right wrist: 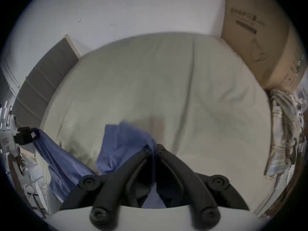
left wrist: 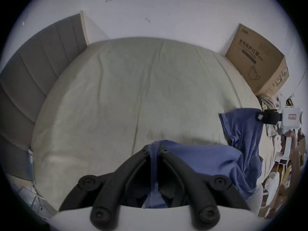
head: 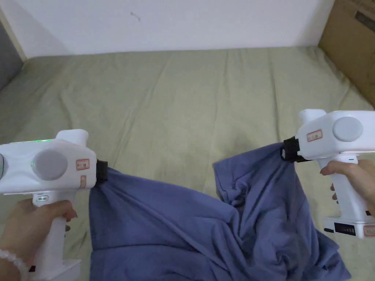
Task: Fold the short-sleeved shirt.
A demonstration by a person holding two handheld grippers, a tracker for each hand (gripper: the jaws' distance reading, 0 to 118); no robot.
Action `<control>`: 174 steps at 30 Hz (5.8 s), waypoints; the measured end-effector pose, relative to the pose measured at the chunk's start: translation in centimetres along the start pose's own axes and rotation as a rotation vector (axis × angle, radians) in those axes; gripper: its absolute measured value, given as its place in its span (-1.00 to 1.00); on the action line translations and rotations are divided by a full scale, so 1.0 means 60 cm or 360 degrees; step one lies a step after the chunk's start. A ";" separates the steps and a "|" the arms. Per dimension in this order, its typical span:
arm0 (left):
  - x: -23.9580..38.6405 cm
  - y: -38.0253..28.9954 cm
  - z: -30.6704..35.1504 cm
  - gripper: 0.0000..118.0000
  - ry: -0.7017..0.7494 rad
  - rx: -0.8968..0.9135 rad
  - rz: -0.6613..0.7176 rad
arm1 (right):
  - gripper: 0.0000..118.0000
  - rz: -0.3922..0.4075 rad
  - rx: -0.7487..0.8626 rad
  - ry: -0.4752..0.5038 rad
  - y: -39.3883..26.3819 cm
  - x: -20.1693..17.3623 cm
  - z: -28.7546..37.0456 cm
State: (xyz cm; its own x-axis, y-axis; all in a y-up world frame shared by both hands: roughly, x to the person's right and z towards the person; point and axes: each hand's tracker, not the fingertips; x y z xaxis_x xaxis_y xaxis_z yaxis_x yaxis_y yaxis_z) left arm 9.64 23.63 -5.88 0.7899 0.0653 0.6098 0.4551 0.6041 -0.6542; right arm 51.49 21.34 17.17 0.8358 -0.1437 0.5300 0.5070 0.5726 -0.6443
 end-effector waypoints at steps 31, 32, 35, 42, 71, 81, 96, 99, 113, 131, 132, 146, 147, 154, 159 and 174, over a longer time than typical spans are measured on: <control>-0.022 0.639 0.259 -0.92 0.0490 0.1008 -0.0227 | -0.92 -0.0352 0.1062 -0.0075 0.551 -0.009 0.419; -0.021 0.653 0.267 -0.92 0.0501 0.1054 -0.0204 | -0.92 -0.0340 0.1097 -0.0071 0.565 -0.014 0.429; -0.011 0.684 0.293 -0.92 0.0548 0.1173 -0.0194 | -0.92 -0.0282 0.1201 -0.0099 0.614 -0.023 0.456; -0.005 0.680 0.272 -0.92 0.0599 0.1282 -0.0248 | -0.92 -0.0280 0.1227 -0.0133 0.624 -0.025 0.454; -0.068 0.298 -0.410 -0.92 0.0531 0.0025 -0.0303 | -0.92 -0.0401 -0.0015 -0.0246 0.273 0.054 -0.216; -0.087 0.120 -0.228 -0.92 0.0433 0.0045 -0.0361 | -0.92 -0.0405 -0.0025 -0.0153 0.035 0.059 -0.090; -0.125 -0.216 -0.046 -0.92 0.0361 -0.0023 -0.0291 | -0.93 -0.0522 -0.0123 -0.0099 -0.325 0.052 0.081; -0.127 -0.223 -0.051 -0.89 0.0338 -0.0050 -0.0267 | -0.92 -0.0557 -0.0116 -0.0088 -0.327 0.060 0.073; -0.122 -0.247 0.035 0.31 0.0143 0.0045 -0.0159 | -0.53 -0.0361 0.0123 -0.0115 -0.326 0.006 0.136; -0.168 -0.248 -0.002 0.59 0.0099 0.0106 0.0081 | -0.98 -0.0407 0.0087 -0.0009 -0.360 -0.023 0.127; -0.168 -0.243 -0.010 0.58 0.0093 0.0089 0.0112 | -0.98 -0.0405 0.0077 -0.0014 -0.360 -0.021 0.124; -0.148 -0.244 -0.040 -0.91 0.0040 0.0016 0.0060 | 0.09 -0.0345 0.0057 -0.0063 -0.353 -0.014 0.121; -0.145 -0.244 -0.039 -0.91 0.0044 0.0018 0.0055 | 0.25 -0.0349 0.0056 -0.0064 -0.349 -0.014 0.118; -0.142 -0.248 -0.044 -0.91 0.0078 0.0001 -0.0002 | 0.05 -0.0270 -0.0094 -0.0083 -0.347 -0.006 0.054; -0.145 -0.247 -0.037 -0.91 0.0086 0.0002 0.0000 | -1.00 -0.0313 -0.0102 -0.0079 -0.368 0.015 0.037; -0.142 -0.217 -0.024 -0.91 0.0093 0.0048 -0.0053 | -1.00 -0.0370 -0.0003 -0.0058 -0.309 0.022 0.087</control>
State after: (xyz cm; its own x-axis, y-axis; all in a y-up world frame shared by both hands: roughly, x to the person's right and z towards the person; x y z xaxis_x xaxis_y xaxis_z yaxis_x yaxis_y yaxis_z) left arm -2.45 14.07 -3.20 0.7978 -0.0013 0.6030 0.4695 0.6287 -0.6199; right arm 42.07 14.77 32.70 0.6884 -0.2422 0.6837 0.6853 0.5259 -0.5037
